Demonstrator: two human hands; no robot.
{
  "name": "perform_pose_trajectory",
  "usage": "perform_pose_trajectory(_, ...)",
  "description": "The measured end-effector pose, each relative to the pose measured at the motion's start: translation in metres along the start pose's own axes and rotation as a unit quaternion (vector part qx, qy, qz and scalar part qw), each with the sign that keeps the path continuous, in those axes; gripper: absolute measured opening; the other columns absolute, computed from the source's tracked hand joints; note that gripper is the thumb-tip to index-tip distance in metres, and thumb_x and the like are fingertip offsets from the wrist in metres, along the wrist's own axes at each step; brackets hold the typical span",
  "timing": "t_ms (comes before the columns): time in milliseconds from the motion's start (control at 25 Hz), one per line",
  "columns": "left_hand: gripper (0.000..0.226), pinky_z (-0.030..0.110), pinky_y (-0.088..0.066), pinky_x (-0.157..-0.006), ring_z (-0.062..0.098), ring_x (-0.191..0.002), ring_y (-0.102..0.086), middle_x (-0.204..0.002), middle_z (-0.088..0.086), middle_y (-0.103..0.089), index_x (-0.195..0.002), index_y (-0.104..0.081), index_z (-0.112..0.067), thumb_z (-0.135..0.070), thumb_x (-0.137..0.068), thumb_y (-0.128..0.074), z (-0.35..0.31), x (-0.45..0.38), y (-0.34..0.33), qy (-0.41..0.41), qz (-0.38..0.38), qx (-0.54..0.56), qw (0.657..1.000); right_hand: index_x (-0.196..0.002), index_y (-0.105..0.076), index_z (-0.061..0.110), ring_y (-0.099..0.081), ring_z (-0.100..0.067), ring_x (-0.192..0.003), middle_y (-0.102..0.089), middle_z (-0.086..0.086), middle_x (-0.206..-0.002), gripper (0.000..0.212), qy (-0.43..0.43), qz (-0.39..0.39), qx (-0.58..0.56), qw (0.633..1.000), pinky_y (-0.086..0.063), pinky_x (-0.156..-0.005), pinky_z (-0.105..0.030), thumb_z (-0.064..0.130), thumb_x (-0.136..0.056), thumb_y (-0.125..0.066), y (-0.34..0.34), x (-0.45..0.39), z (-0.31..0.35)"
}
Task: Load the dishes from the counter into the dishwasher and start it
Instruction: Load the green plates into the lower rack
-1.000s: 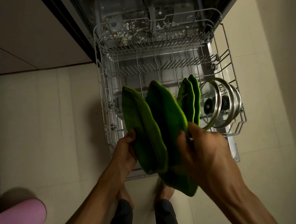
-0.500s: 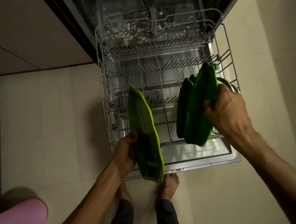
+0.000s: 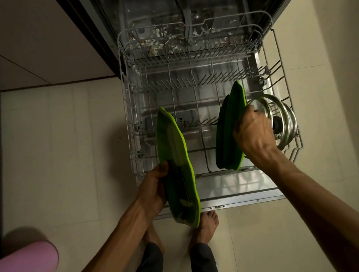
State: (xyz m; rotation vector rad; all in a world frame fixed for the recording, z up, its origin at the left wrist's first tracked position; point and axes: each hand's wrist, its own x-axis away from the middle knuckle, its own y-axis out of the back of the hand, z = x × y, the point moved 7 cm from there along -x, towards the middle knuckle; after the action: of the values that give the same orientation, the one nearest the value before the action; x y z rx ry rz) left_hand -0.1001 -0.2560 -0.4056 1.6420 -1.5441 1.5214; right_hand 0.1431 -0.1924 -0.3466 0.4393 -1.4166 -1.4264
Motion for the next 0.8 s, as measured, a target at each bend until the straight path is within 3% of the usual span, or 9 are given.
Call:
perform_pose_trajectory(160,0.058,0.028,-0.055,-0.047,0.02,-0.058,-0.071,-0.066,0.008,-0.072,-0.06,-0.078,-0.011,-0.015,-0.101,-0.037,-0.002,0.001,0.0,-0.002,0.004,-0.001,1.0,-0.128,-0.043,-0.003,-0.059,-0.038,-0.102,-0.049,-0.027,-0.122,0.032,-0.016,0.001,0.001,1.0,-0.05,-0.086,-0.036,0.001,-0.098,-0.05,-0.012,-0.003,0.006)
perform_pose_trajectory(520,0.056,0.03,-0.055,-0.045,0.022,-0.057,-0.071,-0.066,0.01,-0.072,-0.061,-0.077,-0.01,-0.015,-0.101,-0.039,0.002,0.002,0.005,0.007,-0.007,0.009,1.0,-0.128,-0.045,-0.003,-0.058,-0.035,-0.106,-0.049,-0.024,-0.122,0.033,-0.056,0.047,-0.02,0.997,-0.051,-0.091,-0.037,-0.002,-0.095,-0.051,-0.033,-0.02,-0.004)
perform_pose_trajectory(800,0.041,0.03,-0.055,-0.045,0.024,-0.057,-0.071,-0.068,0.012,-0.072,-0.075,-0.073,-0.005,-0.013,-0.1,-0.041,0.003,-0.001,0.005,0.007,-0.016,0.012,1.0,-0.152,-0.009,-0.001,-0.06,-0.036,-0.11,-0.052,-0.028,-0.124,0.068,-0.033,0.064,0.082,0.994,-0.051,-0.094,-0.043,-0.004,-0.096,-0.047,-0.059,-0.02,-0.008)
